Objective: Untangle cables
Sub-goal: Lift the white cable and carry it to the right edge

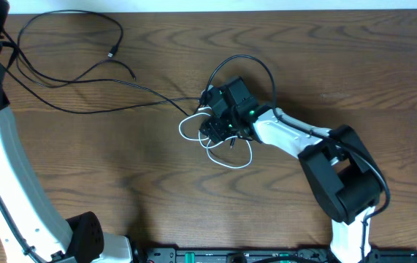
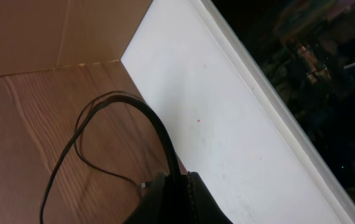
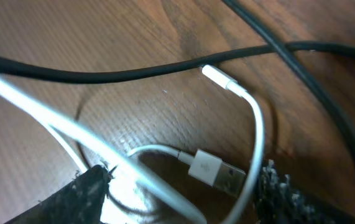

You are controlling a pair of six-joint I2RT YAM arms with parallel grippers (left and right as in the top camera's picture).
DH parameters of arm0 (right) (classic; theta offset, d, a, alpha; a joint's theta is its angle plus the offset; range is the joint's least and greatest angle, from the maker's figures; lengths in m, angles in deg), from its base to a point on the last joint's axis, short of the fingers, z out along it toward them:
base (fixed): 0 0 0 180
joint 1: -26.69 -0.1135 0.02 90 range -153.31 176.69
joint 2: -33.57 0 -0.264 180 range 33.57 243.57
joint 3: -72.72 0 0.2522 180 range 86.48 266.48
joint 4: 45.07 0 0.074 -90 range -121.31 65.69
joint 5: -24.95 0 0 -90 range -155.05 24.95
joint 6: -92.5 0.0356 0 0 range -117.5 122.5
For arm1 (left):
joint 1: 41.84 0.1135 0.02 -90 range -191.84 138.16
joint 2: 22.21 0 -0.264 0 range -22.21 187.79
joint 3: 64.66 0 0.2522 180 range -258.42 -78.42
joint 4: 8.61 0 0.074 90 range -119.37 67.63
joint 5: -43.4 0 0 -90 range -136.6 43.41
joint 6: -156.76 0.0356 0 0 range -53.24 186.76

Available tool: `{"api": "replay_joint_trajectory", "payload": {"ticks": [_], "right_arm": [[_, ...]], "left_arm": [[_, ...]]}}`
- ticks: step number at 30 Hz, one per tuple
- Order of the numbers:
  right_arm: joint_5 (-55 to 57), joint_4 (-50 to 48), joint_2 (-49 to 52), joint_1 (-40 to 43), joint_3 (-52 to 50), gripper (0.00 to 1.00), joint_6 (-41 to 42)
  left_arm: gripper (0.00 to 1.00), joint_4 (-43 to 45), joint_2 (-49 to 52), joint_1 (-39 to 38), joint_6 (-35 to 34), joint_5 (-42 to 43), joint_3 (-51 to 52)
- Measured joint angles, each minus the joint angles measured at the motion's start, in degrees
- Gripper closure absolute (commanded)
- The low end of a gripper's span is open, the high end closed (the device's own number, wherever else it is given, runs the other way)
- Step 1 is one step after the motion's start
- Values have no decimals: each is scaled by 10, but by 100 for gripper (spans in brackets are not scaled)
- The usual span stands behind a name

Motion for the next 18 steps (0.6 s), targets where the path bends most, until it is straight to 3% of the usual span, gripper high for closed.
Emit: {"api": "replay_joint_trajectory", "payload": {"ticks": [1, 2, 3, 12, 18], "right_arm": [[0, -8, 9, -3, 0, 82, -6], [0, -10, 9, -3, 0, 96, -6], [0, -8, 10, -4, 0, 99, -5], [-3, 45, -41, 6, 0, 99, 46], [8, 136, -283, 60, 1, 99, 51]], "left_arm": [[92, 0, 0, 0, 0, 0, 0], [92, 0, 0, 0, 0, 0, 0], [92, 0, 0, 0, 0, 0, 0], [92, -1, 0, 0, 0, 0, 0], [92, -2, 0, 0, 0, 0, 0]]}}
